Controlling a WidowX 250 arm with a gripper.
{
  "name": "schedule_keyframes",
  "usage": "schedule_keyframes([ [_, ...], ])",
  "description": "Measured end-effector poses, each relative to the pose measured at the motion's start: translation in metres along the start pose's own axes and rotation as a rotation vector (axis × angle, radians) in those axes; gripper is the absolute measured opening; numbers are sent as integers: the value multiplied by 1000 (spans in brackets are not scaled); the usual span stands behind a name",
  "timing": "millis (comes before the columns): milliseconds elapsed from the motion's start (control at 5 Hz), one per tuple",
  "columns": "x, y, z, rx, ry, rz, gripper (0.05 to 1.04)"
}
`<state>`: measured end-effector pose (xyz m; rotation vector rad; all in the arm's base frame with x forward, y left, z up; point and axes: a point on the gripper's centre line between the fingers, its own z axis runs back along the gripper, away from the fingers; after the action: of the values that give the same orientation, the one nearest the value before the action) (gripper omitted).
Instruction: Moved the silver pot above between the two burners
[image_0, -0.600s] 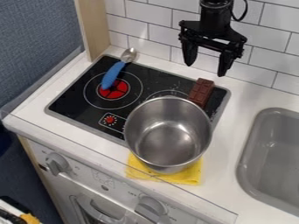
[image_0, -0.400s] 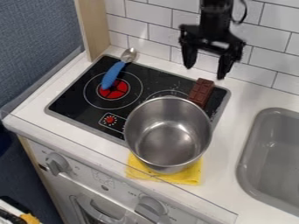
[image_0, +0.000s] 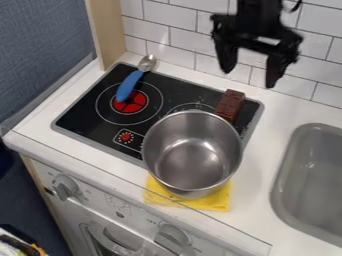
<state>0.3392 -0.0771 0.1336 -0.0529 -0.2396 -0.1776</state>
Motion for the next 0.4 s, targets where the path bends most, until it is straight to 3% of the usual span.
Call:
schedule_keyframes([
  [200,-36,-8,29,-36,-31,-14,1000],
  [400,-73,-17,20,-24,13,-56,1000],
])
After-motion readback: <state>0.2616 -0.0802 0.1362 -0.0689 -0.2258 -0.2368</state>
